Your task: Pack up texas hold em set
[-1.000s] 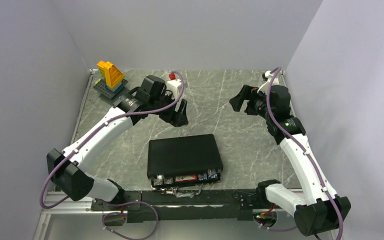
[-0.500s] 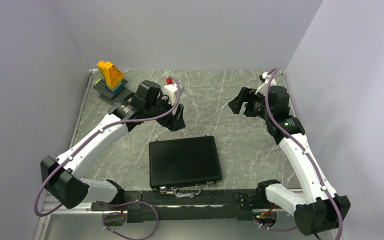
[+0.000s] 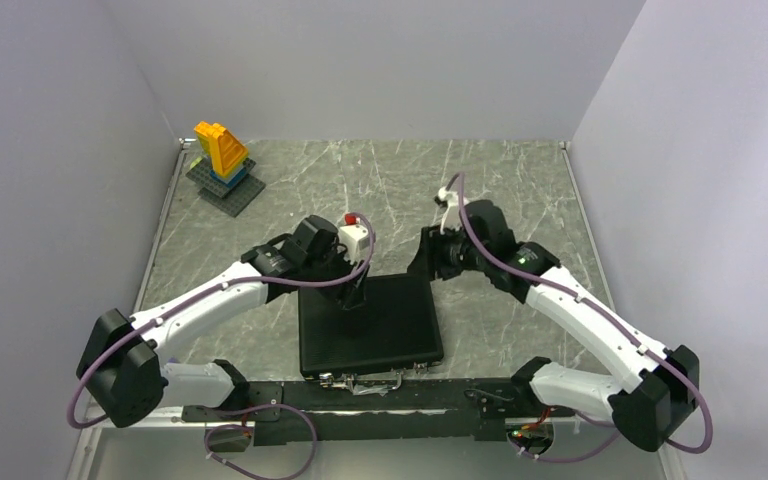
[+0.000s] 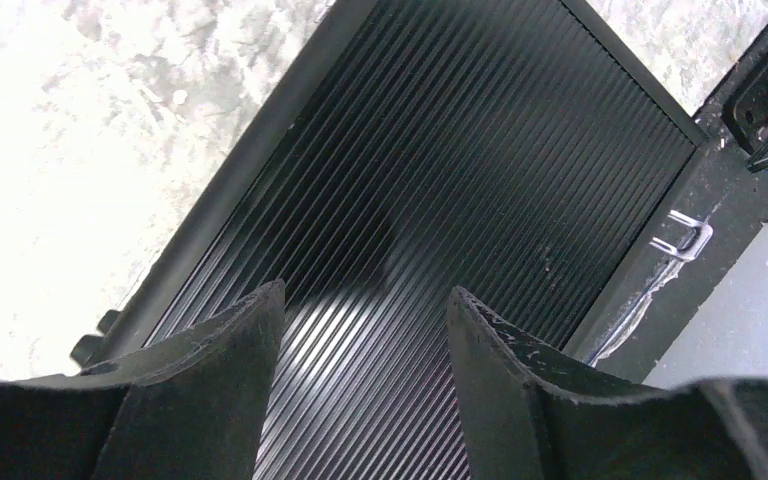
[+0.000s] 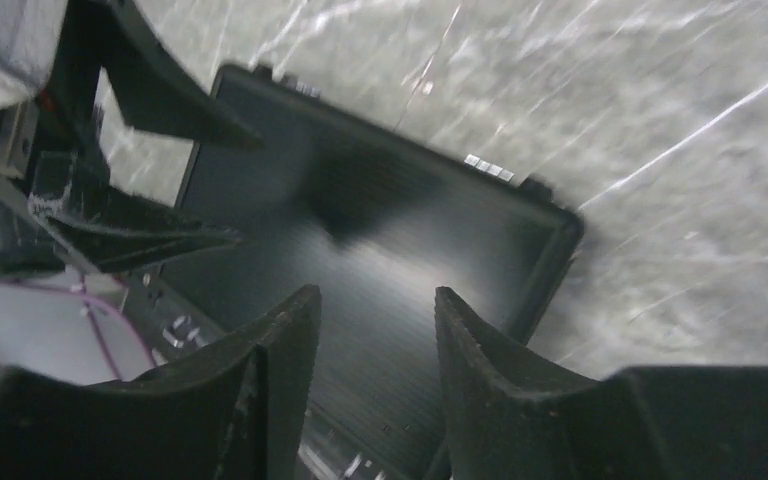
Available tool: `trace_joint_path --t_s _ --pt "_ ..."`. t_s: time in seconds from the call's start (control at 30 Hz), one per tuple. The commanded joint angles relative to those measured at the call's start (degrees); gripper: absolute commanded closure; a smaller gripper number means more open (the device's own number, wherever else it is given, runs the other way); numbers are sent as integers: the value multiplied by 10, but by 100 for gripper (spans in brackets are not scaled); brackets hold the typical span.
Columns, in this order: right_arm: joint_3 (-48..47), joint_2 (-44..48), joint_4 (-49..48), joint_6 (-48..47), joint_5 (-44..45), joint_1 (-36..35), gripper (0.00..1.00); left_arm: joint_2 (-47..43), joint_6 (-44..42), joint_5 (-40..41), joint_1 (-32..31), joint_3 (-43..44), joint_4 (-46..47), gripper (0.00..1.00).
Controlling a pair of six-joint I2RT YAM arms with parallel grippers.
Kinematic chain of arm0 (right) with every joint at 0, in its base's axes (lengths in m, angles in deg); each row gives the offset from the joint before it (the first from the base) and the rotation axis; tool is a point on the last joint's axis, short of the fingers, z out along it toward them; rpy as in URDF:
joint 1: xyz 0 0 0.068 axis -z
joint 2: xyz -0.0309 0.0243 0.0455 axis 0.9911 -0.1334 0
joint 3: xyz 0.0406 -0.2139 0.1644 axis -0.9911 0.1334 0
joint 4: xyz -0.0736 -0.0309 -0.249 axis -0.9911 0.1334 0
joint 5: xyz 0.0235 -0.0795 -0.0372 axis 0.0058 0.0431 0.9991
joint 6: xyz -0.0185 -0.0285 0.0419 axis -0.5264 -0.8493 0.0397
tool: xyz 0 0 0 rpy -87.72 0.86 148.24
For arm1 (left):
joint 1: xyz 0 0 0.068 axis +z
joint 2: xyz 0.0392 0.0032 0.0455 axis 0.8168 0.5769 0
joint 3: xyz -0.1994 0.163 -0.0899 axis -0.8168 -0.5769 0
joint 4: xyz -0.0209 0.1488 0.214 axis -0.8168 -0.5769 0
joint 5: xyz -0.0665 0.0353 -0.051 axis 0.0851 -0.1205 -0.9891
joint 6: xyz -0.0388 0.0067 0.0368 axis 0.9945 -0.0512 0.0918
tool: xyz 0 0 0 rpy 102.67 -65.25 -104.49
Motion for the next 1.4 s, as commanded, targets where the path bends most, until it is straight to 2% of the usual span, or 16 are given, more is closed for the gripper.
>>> trace_joint_path --t_s 0.0,0.13,0.37,0.73,0.97,1.37 --pt "33 33 41 47 15 -66 54 13 -3 -22 -13 -7 65 36" --pt "84 65 73 84 17 -112 67 39 -1 -6 -13 4 51 38" --pt "182 119 46 177 -6 -173 77 36 2 36 -13 4 45 39" --pt "251 126 19 253 8 -256 80 40 -1 42 -13 7 43 39" --pt "287 146 21 306 51 -304 80 39 -1 42 -13 7 43 39" --pt "319 160 26 393 226 -415 81 26 -2 48 -13 5 42 39"
